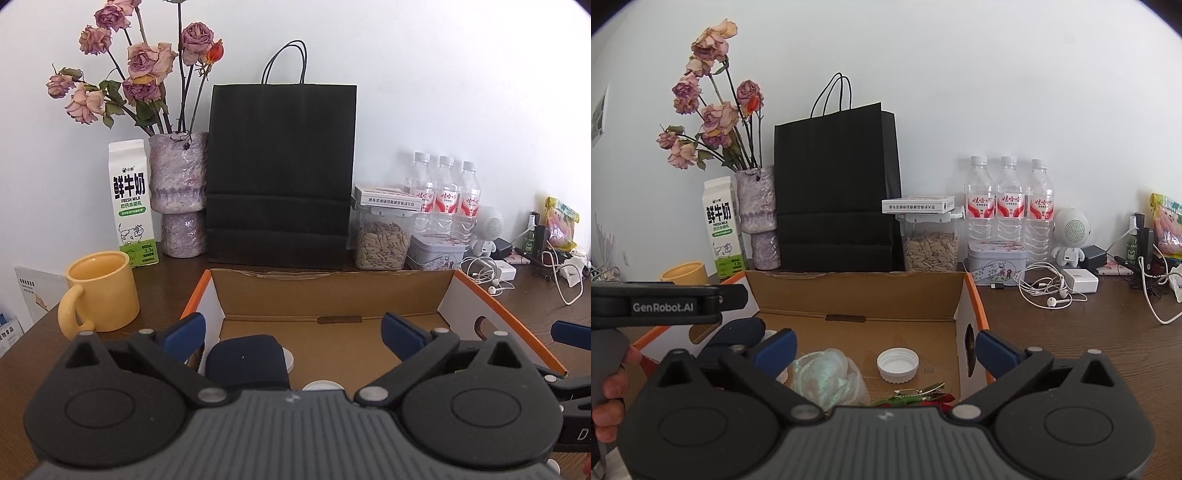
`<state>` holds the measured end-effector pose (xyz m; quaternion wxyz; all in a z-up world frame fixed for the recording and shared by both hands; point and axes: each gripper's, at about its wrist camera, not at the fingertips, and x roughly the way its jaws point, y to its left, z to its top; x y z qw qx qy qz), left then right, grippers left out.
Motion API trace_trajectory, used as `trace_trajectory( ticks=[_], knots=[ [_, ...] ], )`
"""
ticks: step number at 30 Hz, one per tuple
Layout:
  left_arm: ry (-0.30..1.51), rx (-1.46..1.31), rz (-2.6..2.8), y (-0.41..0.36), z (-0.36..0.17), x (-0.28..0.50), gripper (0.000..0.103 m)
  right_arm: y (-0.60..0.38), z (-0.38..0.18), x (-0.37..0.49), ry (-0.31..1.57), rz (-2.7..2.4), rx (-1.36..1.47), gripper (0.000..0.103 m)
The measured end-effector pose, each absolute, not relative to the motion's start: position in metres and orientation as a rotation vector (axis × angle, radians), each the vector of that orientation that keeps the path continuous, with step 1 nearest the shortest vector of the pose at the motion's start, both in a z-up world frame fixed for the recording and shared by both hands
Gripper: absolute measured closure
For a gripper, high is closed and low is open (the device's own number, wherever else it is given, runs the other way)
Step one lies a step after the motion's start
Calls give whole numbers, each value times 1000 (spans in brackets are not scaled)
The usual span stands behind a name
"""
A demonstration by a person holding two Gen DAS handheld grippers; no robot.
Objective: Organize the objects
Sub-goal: 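Withdraw both open tools from the red box back over the table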
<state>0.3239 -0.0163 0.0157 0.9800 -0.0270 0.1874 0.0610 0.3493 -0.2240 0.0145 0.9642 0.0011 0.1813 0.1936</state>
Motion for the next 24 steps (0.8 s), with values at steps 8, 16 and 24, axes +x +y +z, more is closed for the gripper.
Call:
trace_trajectory(
  ticks=[8, 16, 24],
  knots=[
    [315, -85, 146, -9, 35, 292, 0, -227, 32, 326, 310, 398, -15, 0],
    [314, -89, 123, -3, 40, 243, 0, -233, 43, 284, 293, 404, -33, 0],
    [332, -54, 141, 6, 38, 197, 0, -244, 39, 242, 323, 410, -27, 0]
  ],
)
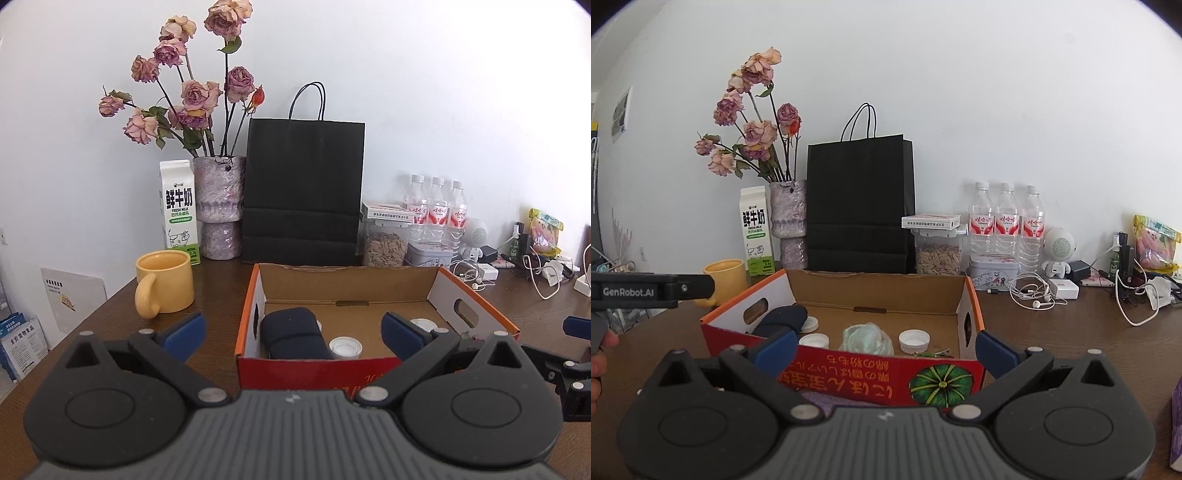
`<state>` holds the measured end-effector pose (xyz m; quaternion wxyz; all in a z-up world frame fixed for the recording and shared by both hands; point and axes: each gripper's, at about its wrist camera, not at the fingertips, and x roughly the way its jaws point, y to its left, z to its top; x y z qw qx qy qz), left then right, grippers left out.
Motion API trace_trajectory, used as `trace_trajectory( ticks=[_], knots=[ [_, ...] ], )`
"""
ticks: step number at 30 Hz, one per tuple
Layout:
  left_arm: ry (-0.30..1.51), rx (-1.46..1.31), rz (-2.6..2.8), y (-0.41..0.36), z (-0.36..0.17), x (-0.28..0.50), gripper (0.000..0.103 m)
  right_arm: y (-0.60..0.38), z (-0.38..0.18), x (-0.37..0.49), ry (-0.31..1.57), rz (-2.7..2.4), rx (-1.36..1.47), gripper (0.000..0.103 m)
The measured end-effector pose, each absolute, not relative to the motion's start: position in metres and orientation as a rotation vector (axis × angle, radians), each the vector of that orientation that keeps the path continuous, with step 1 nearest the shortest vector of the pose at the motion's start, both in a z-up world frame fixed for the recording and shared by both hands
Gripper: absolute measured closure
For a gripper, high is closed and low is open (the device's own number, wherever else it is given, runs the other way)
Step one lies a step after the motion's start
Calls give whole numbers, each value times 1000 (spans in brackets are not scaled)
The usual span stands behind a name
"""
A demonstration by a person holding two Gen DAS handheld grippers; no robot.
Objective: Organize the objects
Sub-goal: 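Withdraw both open tools from the red box back over the table, then grasp the yellow-and-white plush sheep with the right tool while the left tool approaches the last small cap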
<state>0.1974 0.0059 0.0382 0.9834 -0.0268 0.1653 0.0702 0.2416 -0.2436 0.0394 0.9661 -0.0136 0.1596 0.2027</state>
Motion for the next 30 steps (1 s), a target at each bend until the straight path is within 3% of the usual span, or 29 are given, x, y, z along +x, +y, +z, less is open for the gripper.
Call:
trace_trajectory(
  ticks=[30],
  knots=[
    [424, -82, 165, 56, 2, 77, 0, -248, 16, 124, 404, 442, -38, 0]
  ],
)
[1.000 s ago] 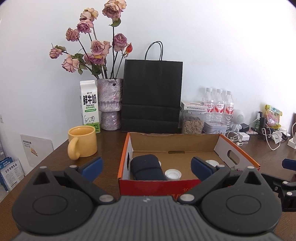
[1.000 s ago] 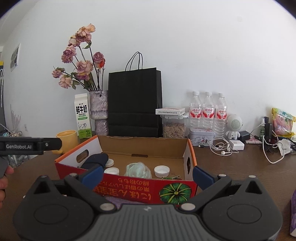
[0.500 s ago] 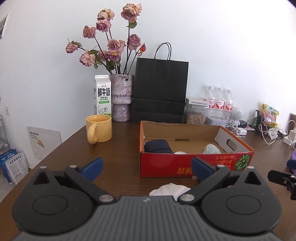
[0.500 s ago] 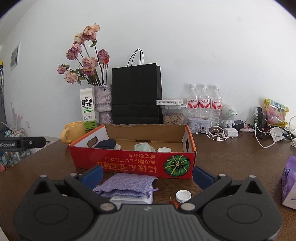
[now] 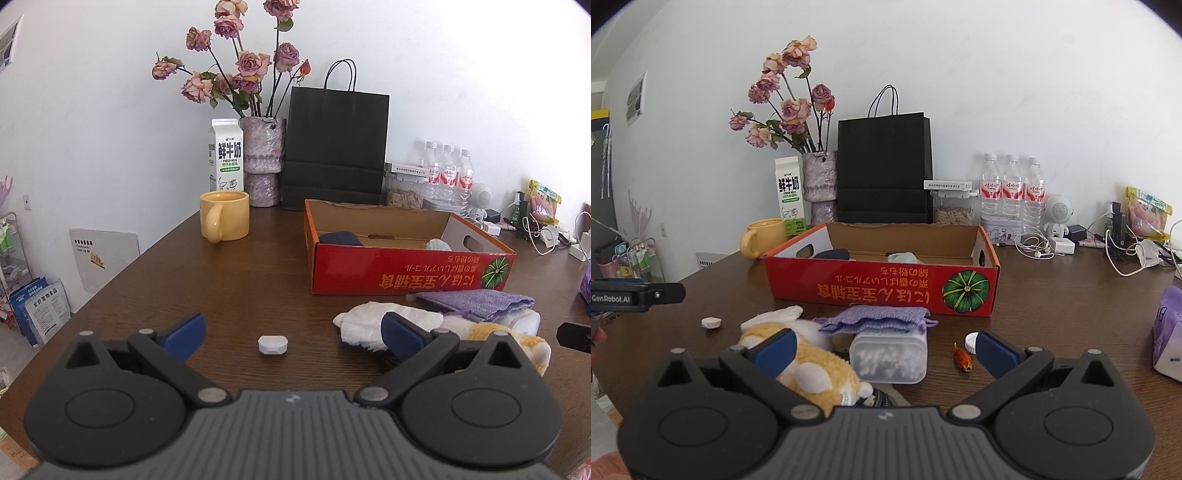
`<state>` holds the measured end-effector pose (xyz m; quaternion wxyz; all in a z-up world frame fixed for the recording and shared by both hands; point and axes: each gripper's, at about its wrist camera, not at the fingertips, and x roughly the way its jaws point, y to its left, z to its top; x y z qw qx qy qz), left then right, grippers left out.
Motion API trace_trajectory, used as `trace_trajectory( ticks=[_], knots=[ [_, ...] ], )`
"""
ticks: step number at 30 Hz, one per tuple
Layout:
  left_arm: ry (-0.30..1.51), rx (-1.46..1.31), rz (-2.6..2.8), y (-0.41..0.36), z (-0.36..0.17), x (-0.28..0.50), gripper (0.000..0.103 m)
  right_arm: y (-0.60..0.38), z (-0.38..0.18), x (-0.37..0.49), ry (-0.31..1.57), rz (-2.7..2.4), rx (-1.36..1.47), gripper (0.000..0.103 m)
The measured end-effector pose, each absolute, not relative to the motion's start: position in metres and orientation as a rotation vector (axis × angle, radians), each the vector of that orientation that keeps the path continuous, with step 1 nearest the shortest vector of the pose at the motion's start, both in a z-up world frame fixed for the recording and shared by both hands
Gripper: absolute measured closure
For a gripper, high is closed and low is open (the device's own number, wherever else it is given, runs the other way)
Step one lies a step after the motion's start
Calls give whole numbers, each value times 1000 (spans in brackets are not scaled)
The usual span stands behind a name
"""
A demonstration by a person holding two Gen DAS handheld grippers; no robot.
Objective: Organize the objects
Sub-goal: 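Grasp the yellow-and-white plush sheep with the right tool while the left tool approaches the last small cap, then lift the plush sheep with the right tool while the left tool grasps the small white cap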
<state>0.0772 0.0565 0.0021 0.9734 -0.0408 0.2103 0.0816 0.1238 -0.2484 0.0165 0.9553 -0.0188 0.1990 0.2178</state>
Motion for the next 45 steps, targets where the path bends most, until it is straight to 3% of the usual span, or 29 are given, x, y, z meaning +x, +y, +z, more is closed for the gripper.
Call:
trace_trajectory(
  ticks=[27, 45],
  knots=[
    [470, -214, 126, 100, -29, 70, 0, -173, -1, 160, 680, 326, 166, 0],
    [490, -235, 137, 107, -35, 70, 0, -153, -8, 164, 674, 338, 86, 0]
  ],
)
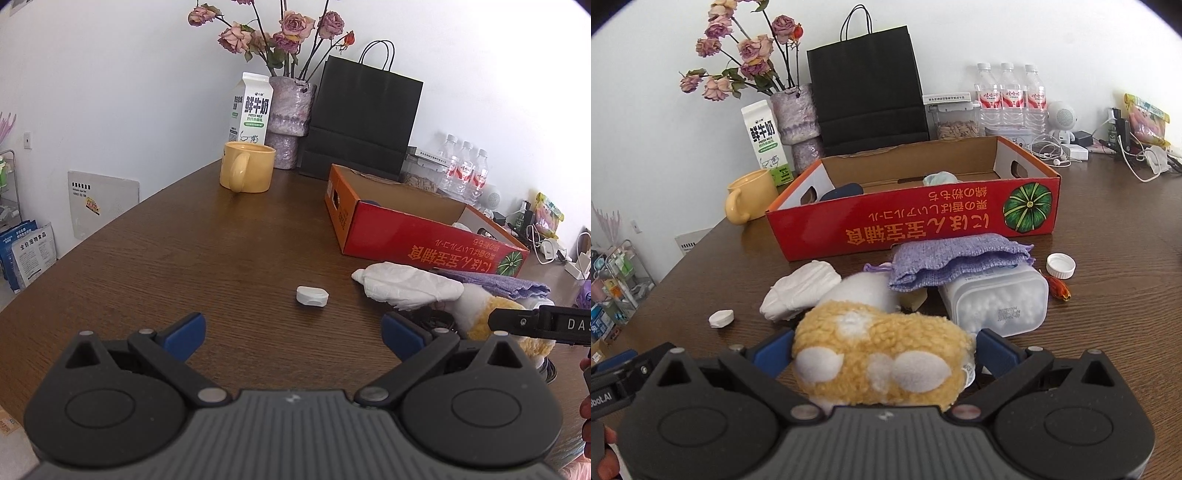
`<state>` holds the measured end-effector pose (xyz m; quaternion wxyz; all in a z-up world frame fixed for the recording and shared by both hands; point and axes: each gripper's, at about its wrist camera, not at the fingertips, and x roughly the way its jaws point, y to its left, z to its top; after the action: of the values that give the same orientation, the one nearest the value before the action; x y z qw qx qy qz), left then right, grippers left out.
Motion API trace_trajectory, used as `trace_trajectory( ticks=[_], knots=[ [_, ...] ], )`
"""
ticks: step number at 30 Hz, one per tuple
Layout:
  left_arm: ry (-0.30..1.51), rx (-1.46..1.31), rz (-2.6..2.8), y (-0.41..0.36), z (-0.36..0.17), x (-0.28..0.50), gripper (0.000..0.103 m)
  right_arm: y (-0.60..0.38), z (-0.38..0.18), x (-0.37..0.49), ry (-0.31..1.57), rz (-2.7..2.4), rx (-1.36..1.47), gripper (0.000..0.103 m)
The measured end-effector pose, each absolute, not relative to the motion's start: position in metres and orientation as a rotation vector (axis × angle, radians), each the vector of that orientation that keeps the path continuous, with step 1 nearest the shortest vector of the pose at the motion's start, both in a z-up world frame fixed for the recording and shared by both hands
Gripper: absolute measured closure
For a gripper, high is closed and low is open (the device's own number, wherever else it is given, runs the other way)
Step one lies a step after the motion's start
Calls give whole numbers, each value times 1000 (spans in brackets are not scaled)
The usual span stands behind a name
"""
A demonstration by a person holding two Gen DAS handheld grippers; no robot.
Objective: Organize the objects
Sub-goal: 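Lift the plush sheep with the right tool while the left tool grasps the small white cap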
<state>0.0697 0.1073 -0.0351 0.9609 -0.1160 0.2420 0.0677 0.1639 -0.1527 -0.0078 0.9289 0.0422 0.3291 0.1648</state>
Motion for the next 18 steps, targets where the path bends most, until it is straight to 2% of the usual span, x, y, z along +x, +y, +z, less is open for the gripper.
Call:
trace_trajectory(
  ticks=[2, 9, 18],
  knots=[
    [492, -231, 136, 106, -35, 71, 0, -153, -8, 163, 670, 343, 79, 0],
    [506, -205, 143, 101, -32, 75, 0, -162, -6, 158, 633, 408, 97, 13],
    [526, -165, 170, 92, -27, 86, 0, -185, -1, 141, 554, 484, 147, 20]
  ],
)
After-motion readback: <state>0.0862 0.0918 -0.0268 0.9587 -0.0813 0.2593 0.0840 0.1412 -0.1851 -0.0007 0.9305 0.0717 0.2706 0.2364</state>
